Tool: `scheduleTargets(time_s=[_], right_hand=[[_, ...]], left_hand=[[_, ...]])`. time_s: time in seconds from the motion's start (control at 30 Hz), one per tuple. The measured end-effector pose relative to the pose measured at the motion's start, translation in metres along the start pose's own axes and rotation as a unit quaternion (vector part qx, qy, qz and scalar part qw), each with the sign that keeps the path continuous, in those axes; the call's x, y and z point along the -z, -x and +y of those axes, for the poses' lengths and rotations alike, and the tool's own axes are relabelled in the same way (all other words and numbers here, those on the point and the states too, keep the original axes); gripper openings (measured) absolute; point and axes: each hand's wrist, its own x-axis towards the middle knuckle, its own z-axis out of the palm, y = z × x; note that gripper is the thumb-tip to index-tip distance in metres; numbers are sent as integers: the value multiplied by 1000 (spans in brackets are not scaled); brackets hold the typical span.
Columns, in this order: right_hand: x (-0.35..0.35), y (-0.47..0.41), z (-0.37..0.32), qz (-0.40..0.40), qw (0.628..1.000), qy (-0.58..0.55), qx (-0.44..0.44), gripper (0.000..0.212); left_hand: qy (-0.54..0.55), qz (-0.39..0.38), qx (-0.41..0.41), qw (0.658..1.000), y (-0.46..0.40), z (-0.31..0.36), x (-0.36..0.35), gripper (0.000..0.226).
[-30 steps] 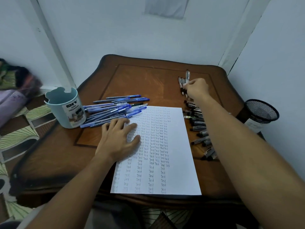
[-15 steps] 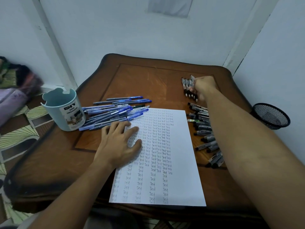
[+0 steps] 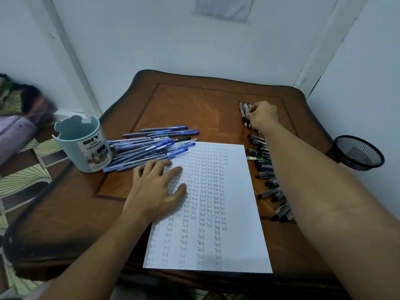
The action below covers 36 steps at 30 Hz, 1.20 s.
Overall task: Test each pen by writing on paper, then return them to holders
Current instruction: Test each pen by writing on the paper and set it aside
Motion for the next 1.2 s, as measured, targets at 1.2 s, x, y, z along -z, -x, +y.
scheduleTargets(time_s=[1.2], right_hand=[[54, 50, 28, -223, 952, 199, 62, 20]], left_hand=[[-5, 0, -4, 1000, -1, -2, -2, 71]])
